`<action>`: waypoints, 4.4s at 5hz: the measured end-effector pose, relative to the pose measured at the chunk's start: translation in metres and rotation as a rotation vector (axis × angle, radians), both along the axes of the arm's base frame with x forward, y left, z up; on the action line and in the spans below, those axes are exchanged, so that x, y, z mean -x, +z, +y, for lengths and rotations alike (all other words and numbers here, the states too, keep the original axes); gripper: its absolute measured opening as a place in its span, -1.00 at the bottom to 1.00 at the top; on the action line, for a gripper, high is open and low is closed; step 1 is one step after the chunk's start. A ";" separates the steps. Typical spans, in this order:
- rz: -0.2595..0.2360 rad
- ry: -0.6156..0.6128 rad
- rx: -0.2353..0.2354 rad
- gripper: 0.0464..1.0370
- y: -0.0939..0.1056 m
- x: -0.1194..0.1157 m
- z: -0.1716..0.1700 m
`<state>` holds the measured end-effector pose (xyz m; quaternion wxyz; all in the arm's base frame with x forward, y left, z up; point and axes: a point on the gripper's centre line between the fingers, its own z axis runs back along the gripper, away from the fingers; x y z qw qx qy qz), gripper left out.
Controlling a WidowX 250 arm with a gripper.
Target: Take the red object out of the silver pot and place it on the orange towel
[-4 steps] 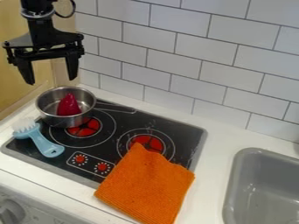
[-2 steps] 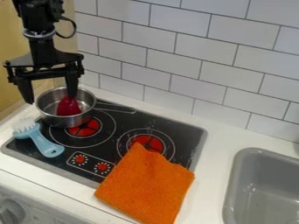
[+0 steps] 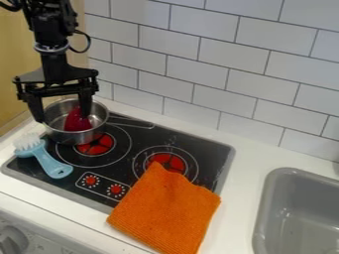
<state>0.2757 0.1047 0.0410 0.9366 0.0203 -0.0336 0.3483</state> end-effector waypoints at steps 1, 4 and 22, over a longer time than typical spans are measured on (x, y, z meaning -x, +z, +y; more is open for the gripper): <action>0.004 -0.004 0.009 0.92 -0.009 -0.012 0.003; 0.010 -0.008 0.013 0.92 -0.024 -0.030 0.001; -0.065 -0.505 -0.014 0.36 -0.009 0.055 -0.167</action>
